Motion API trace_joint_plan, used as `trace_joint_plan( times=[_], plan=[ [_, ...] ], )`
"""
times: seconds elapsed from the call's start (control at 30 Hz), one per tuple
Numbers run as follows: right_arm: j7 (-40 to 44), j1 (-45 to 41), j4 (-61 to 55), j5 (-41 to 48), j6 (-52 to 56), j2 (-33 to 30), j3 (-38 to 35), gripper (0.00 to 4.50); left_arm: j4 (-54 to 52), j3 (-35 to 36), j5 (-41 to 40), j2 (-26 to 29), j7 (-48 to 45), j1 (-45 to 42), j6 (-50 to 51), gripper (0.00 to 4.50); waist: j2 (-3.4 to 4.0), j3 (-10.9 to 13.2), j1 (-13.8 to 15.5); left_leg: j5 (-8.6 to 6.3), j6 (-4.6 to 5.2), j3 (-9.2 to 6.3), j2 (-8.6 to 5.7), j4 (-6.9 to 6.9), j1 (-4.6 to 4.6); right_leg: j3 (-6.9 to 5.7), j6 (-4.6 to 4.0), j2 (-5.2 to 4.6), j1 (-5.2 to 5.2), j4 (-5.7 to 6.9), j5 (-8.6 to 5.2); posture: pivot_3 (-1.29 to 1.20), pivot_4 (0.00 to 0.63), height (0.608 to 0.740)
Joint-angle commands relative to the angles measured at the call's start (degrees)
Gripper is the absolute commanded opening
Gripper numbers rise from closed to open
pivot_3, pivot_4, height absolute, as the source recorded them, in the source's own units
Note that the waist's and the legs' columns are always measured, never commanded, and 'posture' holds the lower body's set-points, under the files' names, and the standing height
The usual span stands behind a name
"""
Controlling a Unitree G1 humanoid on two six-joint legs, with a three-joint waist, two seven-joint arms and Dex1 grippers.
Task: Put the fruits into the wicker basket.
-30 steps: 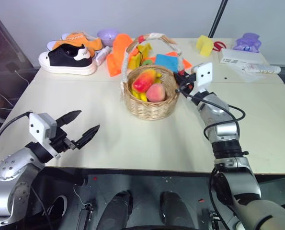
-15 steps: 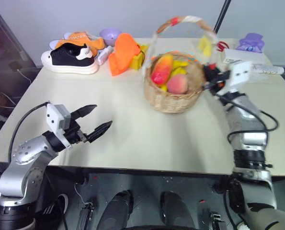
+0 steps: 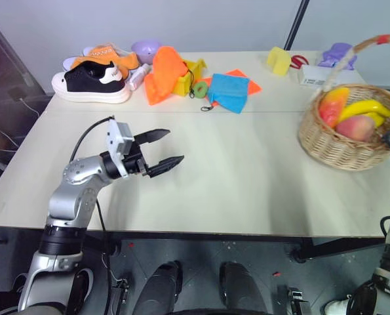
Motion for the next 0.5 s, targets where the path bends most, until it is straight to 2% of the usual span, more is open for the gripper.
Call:
trace_joint_plan(
  times=[0.03, 0.2, 0.27, 0.33, 0.37, 0.4, 0.5],
  plan=[
    [-3.0, 0.7, -5.0, 0.8, 0.0, 0.8, -2.6, 0.02, 0.7, -0.5, 0.3, -0.5, -1.9, -1.6, -1.9, 4.5, 0.01, 0.0, 0.0, 0.0, 0.0, 0.01, 0.0, 0.0, 0.0, 0.0, 0.0, 0.0, 0.01, 0.0, 0.0, 0.0, 0.15, 0.74],
    [-5.1, 2.6, -6.2, 1.3, -0.2, 2.9, -3.5, 0.02, 1.0, -0.6, 0.3, -0.6, -2.7, -1.7, -1.7, 4.5, 0.06, 0.0, 0.1, 0.0, 0.01, 0.0, -0.01, 0.01, 0.0, 0.01, 0.01, -0.01, 0.01, 0.0, 0.0, 0.0, 0.15, 0.74],
    [-4.7, 3.3, -6.2, 1.2, -0.5, 3.0, -2.7, 1.06, 0.9, -0.5, 0.3, -0.6, -2.8, -1.6, -1.6, 4.5, 0.07, 0.0, 0.1, 0.0, 0.01, 0.0, -0.02, 0.02, 0.0, 0.01, 0.01, -0.02, 0.02, -0.01, 0.0, 0.0, 0.15, 0.74],
    [-4.3, 3.2, -6.6, 1.6, -0.6, 3.4, -1.5, 1.87, 0.7, -0.5, 0.4, -0.6, -2.6, -1.5, -1.5, 4.5, 0.08, 0.0, 0.1, 0.0, 0.01, 0.0, -0.02, 0.02, 0.0, 0.01, 0.01, -0.02, 0.02, 0.0, 0.0, 0.0, 0.15, 0.74],
    [-4.1, 3.3, -7.1, 1.5, -0.9, 3.5, -1.0, 2.48, 0.7, -0.6, 0.5, -0.5, -2.4, -1.5, -1.2, 4.5, 0.08, 0.0, 0.1, 0.0, 0.01, 0.0, -0.01, 0.02, 0.01, 0.01, 0.01, -0.01, 0.03, 0.0, 0.0, 0.0, 0.15, 0.74],
    [-4.1, 3.4, -7.4, 1.4, -1.1, 3.5, -0.8, 2.86, 0.6, -0.6, 0.7, -0.4, -2.2, -1.4, -1.1, 4.5, 0.08, 0.0, 0.1, 0.0, 0.01, 0.0, -0.01, 0.02, 0.01, 0.01, 0.01, -0.01, 0.03, 0.0, 0.0, 0.0, 0.15, 0.74],
    [-4.7, 4.5, -9.8, 2.2, 0.7, 4.8, -1.1, 4.46, 1.5, -0.9, 2.2, -0.5, -1.2, -1.0, -1.5, 4.5, 0.08, 0.0, 0.2, 0.0, 0.01, -0.01, -0.01, 0.03, 0.02, 0.01, 0.01, -0.01, 0.04, 0.0, 0.0, 0.0, 0.15, 0.74]
  ],
)
